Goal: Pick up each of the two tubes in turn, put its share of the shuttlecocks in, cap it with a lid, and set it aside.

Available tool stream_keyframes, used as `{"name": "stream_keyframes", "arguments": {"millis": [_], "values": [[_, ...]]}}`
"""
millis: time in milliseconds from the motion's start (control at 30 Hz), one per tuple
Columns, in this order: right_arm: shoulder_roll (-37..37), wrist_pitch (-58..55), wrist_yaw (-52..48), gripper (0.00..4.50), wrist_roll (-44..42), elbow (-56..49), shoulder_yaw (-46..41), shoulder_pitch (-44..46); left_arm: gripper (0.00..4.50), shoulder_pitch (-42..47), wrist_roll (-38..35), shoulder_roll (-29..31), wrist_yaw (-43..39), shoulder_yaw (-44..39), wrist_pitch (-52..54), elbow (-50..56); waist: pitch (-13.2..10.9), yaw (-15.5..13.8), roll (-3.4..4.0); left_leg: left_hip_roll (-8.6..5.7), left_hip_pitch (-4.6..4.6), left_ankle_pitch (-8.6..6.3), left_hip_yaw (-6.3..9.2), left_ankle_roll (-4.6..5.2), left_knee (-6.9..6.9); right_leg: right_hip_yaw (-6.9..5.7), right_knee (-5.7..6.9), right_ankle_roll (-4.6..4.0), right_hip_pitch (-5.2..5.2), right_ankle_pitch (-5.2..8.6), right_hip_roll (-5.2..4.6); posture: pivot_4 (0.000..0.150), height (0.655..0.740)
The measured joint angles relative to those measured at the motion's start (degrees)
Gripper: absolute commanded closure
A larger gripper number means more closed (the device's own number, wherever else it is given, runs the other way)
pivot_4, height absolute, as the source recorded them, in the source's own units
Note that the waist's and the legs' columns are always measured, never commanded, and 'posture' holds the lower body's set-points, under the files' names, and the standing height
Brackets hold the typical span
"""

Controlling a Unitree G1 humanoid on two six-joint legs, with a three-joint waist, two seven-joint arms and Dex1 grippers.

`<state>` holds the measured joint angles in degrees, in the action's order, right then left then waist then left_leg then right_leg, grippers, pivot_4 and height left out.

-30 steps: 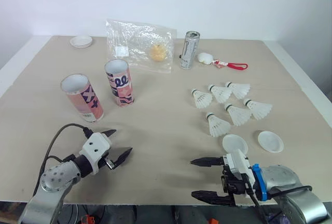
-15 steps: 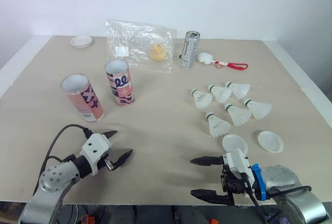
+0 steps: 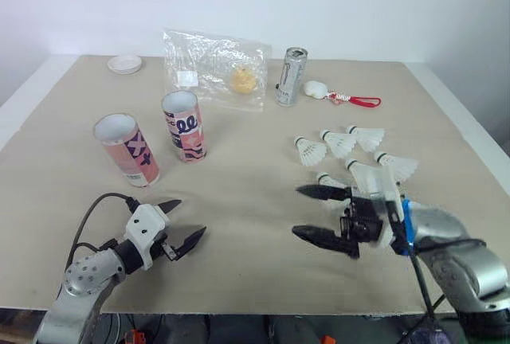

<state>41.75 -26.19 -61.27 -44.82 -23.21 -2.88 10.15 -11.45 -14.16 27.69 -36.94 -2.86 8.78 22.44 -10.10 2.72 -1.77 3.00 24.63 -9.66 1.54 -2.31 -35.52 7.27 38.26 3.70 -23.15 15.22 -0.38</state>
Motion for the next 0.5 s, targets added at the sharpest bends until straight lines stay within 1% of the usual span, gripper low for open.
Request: {"name": "stream_keyframes", "arguments": {"millis": [133,233,333,433,500], "values": [[-1.7,-2.1,-2.0,0.06,-0.1,4.7,2.7,10.2,0.00,-0.4,0.0,-4.4,5.7,-1.0,0.8,2.3,0.0,0.0,-0.01,0.00,0.01,0.00,0.03,0.00,-0.01,-0.01,-0.02,0.03,0.02,-0.02,0.03,0.150,0.7400],[-4.4,-1.2,-4.1,0.06,3.1,11.3,6.1,16.2,0.00,-1.3,0.2,-8.1,10.9,-2.4,1.8,4.1,0.0,0.3,0.00,0.03,-0.03,0.00,-0.04,0.00,-0.01,0.03,-0.02,0.01,0.01,-0.08,0.06,0.150,0.7400],[-6.1,0.2,-5.7,0.06,6.1,16.8,8.5,20.4,0.00,-2.2,0.7,-10.7,14.8,-2.9,2.8,6.0,0.0,0.2,-0.01,0.02,0.00,0.02,0.02,0.04,-0.02,0.00,-0.02,0.06,0.02,-0.14,0.08,0.150,0.7400],[-10.4,5.8,-8.9,0.06,12.1,28.5,12.1,26.8,0.00,-2.7,3.4,-16.2,23.5,-3.9,4.5,7.9,0.0,0.0,-0.01,0.00,0.01,0.05,0.06,0.07,-0.03,0.01,-0.02,0.22,0.03,-0.25,0.11,0.150,0.7400],[-12.3,10.5,-10.8,0.06,15.8,34.4,12.9,28.2,0.00,-2.3,4.7,-18.9,27.7,-4.4,5.5,7.9,0.0,0.0,-0.02,-0.02,0.04,0.04,0.05,0.07,-0.06,0.02,-0.04,0.32,0.04,-0.29,0.10,0.150,0.7400]]}}
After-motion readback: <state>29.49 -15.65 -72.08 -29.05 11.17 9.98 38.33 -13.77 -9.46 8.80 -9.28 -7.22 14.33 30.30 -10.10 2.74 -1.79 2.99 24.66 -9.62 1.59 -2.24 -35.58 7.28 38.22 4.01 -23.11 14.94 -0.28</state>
